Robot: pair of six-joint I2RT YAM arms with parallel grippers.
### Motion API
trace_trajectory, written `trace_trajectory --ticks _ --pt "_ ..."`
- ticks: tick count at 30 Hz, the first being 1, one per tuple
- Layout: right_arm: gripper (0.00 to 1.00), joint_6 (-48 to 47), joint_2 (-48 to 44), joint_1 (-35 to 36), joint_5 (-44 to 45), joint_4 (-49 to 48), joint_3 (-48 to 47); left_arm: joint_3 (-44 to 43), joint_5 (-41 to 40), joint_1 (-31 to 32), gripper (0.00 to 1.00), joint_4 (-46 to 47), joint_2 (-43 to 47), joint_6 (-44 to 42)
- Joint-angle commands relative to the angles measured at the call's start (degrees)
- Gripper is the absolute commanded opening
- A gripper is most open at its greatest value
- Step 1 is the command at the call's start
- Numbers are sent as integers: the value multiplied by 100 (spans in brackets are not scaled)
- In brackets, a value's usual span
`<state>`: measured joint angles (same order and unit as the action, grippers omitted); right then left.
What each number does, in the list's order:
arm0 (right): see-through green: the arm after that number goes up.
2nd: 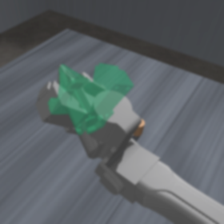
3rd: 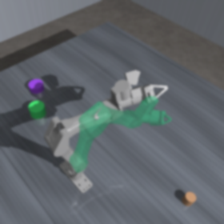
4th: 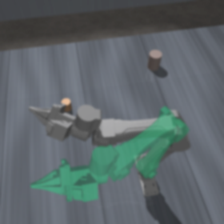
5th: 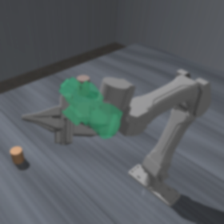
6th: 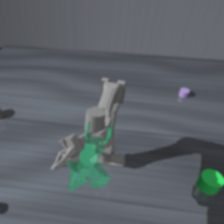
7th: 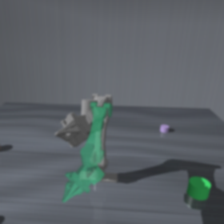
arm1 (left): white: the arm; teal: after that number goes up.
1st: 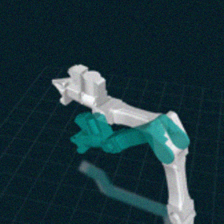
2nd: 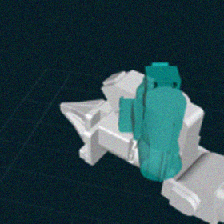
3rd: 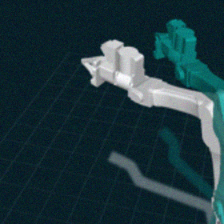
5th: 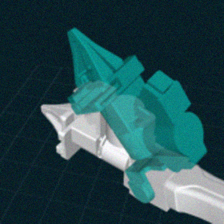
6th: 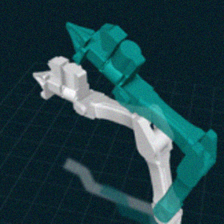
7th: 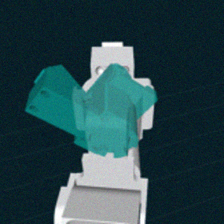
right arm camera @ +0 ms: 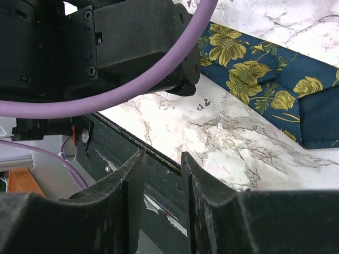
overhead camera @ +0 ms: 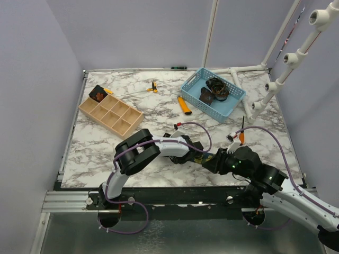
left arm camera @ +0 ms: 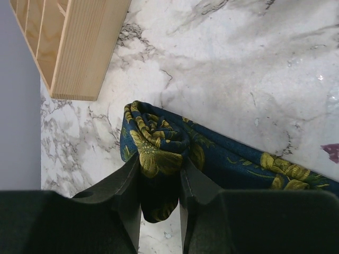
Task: Roll the ties
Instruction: Roll the tie at the center of the board.
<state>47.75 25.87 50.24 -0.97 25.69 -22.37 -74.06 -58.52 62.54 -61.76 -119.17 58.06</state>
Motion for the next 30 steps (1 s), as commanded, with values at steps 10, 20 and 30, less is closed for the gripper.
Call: trace_trajectory --ticks 10,20,30 --pt "38 -283 -4 -1 -447 298 -270 217 1402 188 56 1066 626 -511" --pt "42 -727 -47 0 -785 439 -766 524 1703 188 83 1173 1649 -745" --pt "49 -585 -189 -4 -467 385 -841 693 1926 22 84 1245 2720 -1017"
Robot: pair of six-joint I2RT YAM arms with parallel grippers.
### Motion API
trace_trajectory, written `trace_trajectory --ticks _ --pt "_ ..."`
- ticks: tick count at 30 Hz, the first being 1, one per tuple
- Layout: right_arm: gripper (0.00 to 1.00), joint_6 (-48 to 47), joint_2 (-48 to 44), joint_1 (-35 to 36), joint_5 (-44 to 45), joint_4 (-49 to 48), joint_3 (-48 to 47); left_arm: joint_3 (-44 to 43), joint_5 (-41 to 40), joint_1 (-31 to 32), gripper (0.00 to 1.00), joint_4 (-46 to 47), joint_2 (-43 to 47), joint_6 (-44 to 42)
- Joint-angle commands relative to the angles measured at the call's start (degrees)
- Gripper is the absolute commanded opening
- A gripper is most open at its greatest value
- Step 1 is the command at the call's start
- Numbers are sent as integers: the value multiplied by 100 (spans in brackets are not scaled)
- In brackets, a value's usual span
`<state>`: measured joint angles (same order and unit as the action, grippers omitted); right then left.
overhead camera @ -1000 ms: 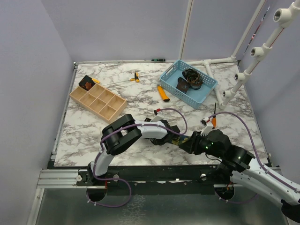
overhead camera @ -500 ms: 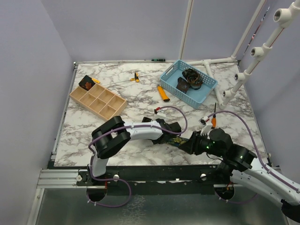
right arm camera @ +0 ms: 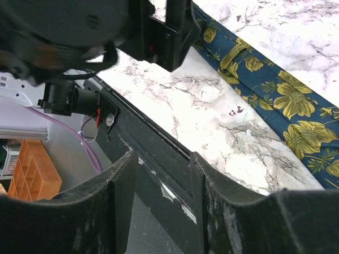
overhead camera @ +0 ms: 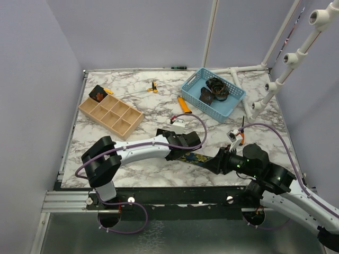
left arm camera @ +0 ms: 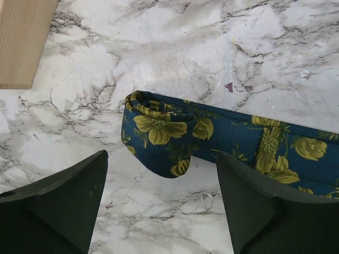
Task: Roll the ties
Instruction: Roll the tie at the center of the board.
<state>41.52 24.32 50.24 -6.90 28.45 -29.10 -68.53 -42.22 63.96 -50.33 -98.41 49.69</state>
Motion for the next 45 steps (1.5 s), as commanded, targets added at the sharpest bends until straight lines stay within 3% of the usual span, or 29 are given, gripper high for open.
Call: trace_trajectory --ticks 1,5,10,18,23,32,45 --pt "51 93 -13 1 172 53 -155 231 384 -238 84 155 883 -242" --pt "61 267 492 -1 275 -441 -165 816 1420 -1088 84 1004 2217 -740" --pt "64 486 2476 38 175 -1224 -516 1999 3029 -2131 85 2527 3592 -1381" --pt "64 1082 5168 215 655 -2266 -1584 3739 4654 -3482 83 4084 4410 -968" --pt "64 1413 6233 258 1069 -2433 -2285 4205 4560 -3765 81 4123 4770 -639" --pt "62 1317 7529 263 1037 -2109 -3250 4640 3813 -3777 80 3830 5458 -174" --pt "47 1589 7212 265 1033 -2410 -2225 4818 4197 -3776 77 4212 5058 -181"
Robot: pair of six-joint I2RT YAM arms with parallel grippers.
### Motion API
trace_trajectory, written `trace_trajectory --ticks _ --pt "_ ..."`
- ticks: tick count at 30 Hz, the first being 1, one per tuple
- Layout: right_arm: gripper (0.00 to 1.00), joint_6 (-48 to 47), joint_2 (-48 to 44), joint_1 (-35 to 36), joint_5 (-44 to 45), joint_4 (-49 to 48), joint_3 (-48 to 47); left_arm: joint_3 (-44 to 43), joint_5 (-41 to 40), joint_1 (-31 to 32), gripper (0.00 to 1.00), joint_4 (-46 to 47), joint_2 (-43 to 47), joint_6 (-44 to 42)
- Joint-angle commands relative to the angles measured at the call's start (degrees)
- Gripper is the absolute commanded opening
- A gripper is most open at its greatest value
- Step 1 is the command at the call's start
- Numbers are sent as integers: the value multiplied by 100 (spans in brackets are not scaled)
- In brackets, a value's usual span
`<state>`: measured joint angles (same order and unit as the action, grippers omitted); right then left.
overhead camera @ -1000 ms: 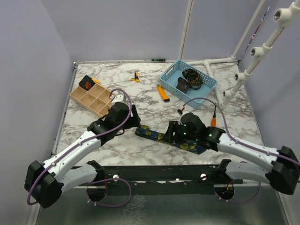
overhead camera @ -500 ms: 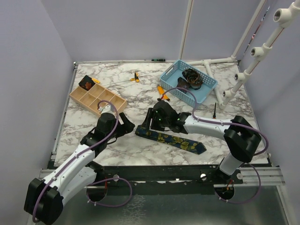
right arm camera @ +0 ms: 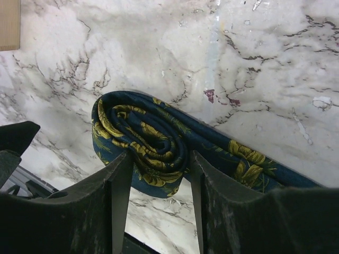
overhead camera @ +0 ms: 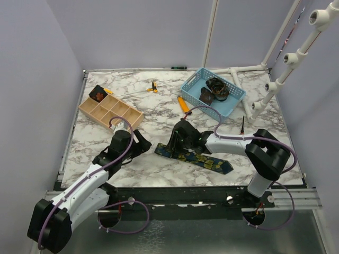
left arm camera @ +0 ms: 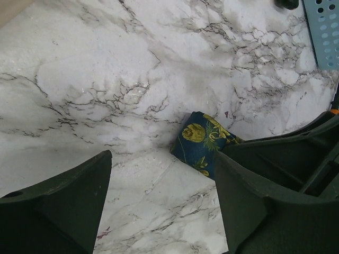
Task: Roll the ties
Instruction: Roll the tie at the center of the board.
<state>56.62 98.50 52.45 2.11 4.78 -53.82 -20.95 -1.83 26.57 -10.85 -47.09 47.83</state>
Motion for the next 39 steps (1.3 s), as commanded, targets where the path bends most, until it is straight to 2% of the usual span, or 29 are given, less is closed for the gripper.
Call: trace_trajectory --ticks 1,12,15,23,30,33,39 --pt "46 85 -250 40 152 -60 303 68 176 -37 77 295 -91 6" --pt "43 42 -540 46 221 -424 938 123 810 63 73 531 -188 -24" --pt "45 -46 -672 40 243 -429 1038 3 866 311 79 557 -399 -139" --pt "43 -315 -890 41 210 -778 1450 -620 1923 345 99 745 -1427 -791" --pt "40 -590 -983 44 51 -1263 1870 -1250 2921 288 99 683 -2413 -1743" --pt "39 -650 -1019 42 18 -1430 2030 -1323 3426 243 95 800 -2810 -1932" --pt "41 -686 -1112 38 -49 -1620 2226 -1479 3748 157 90 804 -3412 -2161"
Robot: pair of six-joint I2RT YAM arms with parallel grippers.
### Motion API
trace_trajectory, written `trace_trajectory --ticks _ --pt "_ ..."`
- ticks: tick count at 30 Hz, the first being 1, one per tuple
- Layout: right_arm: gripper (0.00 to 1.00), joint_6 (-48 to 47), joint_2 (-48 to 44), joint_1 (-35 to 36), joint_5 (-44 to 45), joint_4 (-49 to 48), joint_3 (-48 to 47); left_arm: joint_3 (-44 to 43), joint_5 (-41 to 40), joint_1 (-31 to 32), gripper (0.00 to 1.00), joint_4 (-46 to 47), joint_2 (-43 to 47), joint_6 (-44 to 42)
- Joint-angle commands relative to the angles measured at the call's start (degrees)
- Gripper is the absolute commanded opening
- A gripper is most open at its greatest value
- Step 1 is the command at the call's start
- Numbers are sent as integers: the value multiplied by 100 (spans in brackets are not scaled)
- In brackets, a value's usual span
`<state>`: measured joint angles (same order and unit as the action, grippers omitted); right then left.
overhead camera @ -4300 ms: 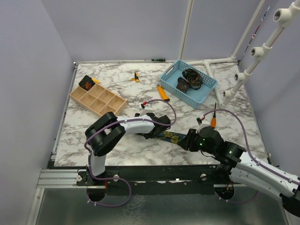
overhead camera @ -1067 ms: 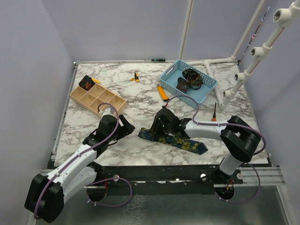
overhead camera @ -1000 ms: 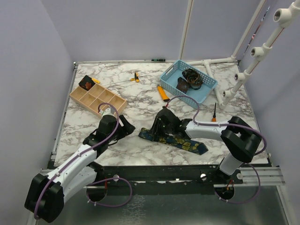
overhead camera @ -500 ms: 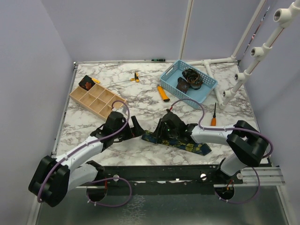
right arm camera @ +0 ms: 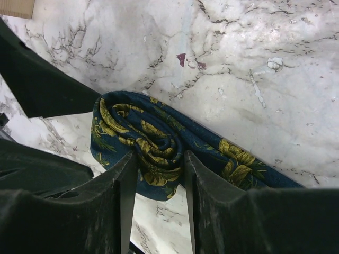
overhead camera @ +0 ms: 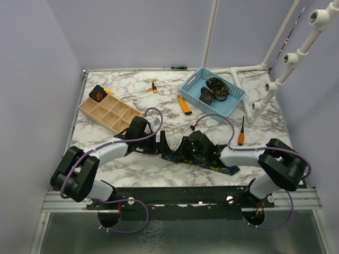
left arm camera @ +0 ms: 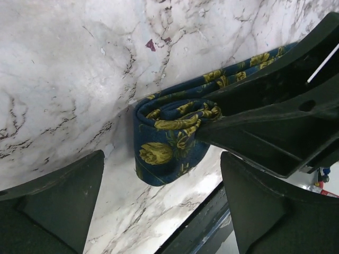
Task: Roll the ties
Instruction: Roll the tie at the center of the board.
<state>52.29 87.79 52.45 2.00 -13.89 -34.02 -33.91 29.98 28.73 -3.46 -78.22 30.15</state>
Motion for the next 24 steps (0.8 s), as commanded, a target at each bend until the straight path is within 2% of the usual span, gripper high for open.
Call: trace_trajectory --ticks 1,4,9,13,18,24 --pt "43 -247 -104 38 -48 265 235 -198 536 -71 90 59 -362 -377" --pt "53 -255 -414 38 3 520 115 -212 431 -96 91 72 -374 -311" --pt "59 -285 -963 37 0 1050 -89 -103 218 -106 91 113 -139 -160" --pt "54 -257 -1069 46 -442 1034 -69 -4 202 -110 91 127 -90 -139" --pt "48 -333 -717 43 -699 1061 -201 -36 232 -113 91 127 -136 -167" --pt "41 -108 -452 45 -248 1348 -144 -10 268 -105 91 118 -133 -206"
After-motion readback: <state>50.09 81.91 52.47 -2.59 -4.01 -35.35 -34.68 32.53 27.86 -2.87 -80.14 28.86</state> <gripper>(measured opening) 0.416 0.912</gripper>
